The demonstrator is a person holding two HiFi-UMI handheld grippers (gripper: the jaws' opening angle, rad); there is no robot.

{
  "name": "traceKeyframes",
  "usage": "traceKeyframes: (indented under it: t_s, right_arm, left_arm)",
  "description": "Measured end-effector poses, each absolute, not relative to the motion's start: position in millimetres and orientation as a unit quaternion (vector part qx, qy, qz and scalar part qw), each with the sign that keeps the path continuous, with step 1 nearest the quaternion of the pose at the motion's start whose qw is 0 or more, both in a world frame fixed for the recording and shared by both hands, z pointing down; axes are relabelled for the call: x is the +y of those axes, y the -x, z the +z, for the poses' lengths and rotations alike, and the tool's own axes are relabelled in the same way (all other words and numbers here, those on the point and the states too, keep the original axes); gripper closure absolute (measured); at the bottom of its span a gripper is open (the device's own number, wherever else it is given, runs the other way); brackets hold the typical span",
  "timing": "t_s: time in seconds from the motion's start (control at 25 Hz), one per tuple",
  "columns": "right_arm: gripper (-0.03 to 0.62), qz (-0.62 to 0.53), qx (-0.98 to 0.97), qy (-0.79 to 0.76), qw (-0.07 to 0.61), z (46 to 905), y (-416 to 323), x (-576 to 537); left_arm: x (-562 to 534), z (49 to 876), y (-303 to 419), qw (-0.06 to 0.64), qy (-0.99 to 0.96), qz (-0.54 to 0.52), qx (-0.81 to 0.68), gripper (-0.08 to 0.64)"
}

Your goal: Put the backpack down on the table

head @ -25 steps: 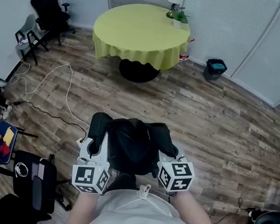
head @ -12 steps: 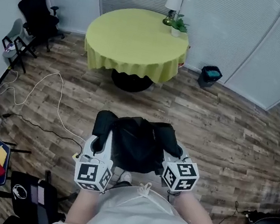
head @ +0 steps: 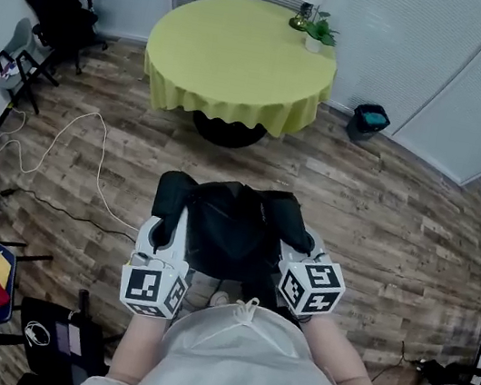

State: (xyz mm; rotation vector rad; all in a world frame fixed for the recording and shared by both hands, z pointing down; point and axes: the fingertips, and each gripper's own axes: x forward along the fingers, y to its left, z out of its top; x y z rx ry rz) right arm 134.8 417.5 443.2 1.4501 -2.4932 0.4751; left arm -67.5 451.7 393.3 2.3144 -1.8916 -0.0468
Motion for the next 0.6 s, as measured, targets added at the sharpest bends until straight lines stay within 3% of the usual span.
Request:
traceKeyframes:
  t_s: [0.6]
  right_arm:
    - [0.561,0.177,-0.896,-0.390,0.117,454,-99,208]
  left_arm:
    - [277,396,91,0.096,-0.707,-0.010,-0.700,0.541]
